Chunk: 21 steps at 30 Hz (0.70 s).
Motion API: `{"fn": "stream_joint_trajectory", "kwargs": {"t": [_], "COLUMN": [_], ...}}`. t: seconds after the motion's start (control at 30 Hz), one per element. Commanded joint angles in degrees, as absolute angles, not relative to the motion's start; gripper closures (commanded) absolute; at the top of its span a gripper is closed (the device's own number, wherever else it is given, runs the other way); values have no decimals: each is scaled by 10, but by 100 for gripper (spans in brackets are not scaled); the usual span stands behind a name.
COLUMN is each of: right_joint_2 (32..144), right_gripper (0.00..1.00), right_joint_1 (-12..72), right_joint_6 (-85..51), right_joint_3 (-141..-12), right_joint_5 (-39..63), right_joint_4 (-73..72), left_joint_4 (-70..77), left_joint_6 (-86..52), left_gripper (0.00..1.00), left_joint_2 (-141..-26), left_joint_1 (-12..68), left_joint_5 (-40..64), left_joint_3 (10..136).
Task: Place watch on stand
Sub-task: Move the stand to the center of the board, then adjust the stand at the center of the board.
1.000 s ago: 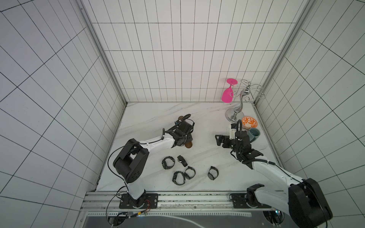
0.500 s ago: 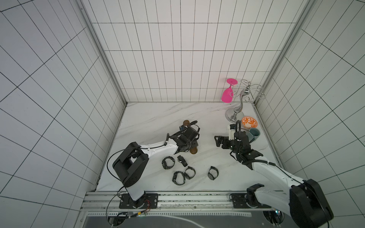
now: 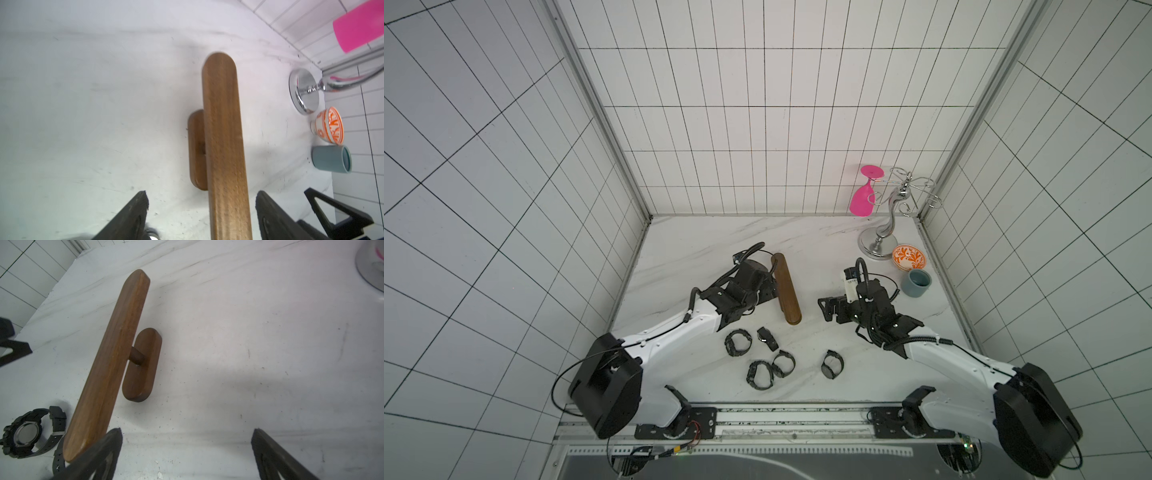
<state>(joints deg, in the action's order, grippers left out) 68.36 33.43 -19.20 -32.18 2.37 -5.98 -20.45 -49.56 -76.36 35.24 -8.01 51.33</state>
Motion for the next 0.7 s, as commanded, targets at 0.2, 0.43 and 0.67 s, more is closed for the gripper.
{"fn": "stream_joint_trajectory", "kwargs": {"t": [0.2,0.43,0.67], "right_joint_2": [788,882,927], "right_gripper": [0,1,0], "right_joint_1": [463,502,504], "right_joint_6": [-143,-146,-156], "right_joint_3": [-516,-581,-610], "right_joint_5": [-48,-70,-87], "right_joint_4": [25,69,100], "left_joint_4": [-199,-194,-187], "left_joint_6": [-340,-342,-336], "left_gripper": [14,13,13], "left_joint_2": [-668,-660,-668], "left_joint_1": [275,254,235], "left_joint_5": [-114,-99,-80], "left_joint_3": [456,430,424]}}
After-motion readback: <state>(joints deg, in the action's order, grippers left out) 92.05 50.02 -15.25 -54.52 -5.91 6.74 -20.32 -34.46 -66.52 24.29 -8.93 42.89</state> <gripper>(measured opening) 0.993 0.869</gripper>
